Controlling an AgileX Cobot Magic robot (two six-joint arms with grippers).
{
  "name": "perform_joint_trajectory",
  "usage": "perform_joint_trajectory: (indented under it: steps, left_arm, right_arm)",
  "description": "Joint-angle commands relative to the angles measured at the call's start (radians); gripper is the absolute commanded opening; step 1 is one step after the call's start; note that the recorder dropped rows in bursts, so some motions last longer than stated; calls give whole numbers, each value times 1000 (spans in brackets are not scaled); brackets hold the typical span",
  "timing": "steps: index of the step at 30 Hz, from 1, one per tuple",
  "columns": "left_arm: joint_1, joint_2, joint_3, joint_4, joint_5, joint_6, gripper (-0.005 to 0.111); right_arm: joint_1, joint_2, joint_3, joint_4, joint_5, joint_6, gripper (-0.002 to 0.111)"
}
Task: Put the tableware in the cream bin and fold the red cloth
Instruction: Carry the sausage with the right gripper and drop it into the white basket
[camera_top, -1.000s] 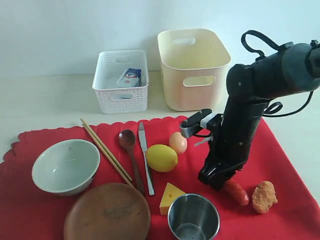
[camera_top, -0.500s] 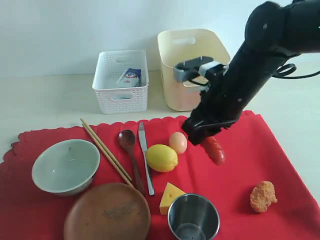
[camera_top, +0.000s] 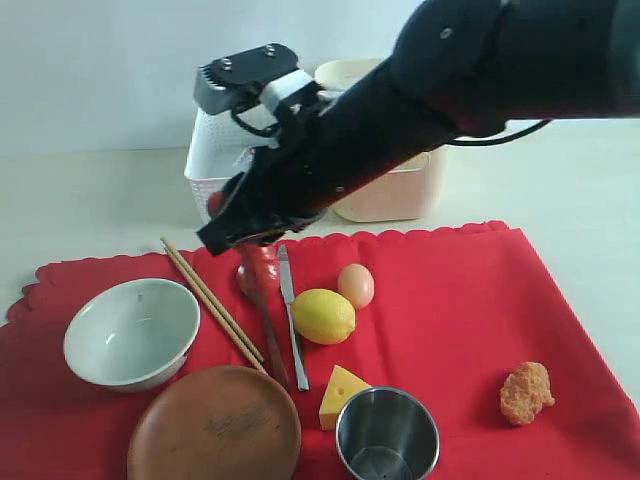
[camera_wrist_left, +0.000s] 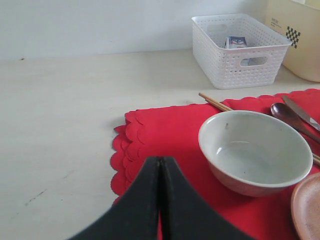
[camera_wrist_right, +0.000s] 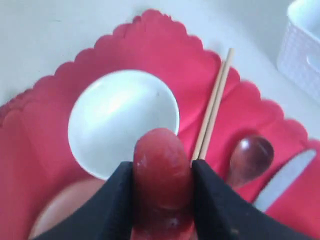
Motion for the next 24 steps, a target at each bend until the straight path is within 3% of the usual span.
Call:
perform_joint_trajectory:
  steps: [1,12,18,24]
  left_arm:
    - [-6,-7,3,-2,-10,-1,0]
    - [-6,-7,3,-2,-10,-1,0]
    - [-6,-7,3,-2,-10,-3,0]
    - [-6,-7,3,-2,-10,-3,0]
  right_arm:
    - [29,98,-137,6,-67,53,0]
    - [29,410,-573,-95,-102,323,0]
    - [29,539,-716,-208,-260,523,0]
    - [25,605,-745,-223,-470,582,0]
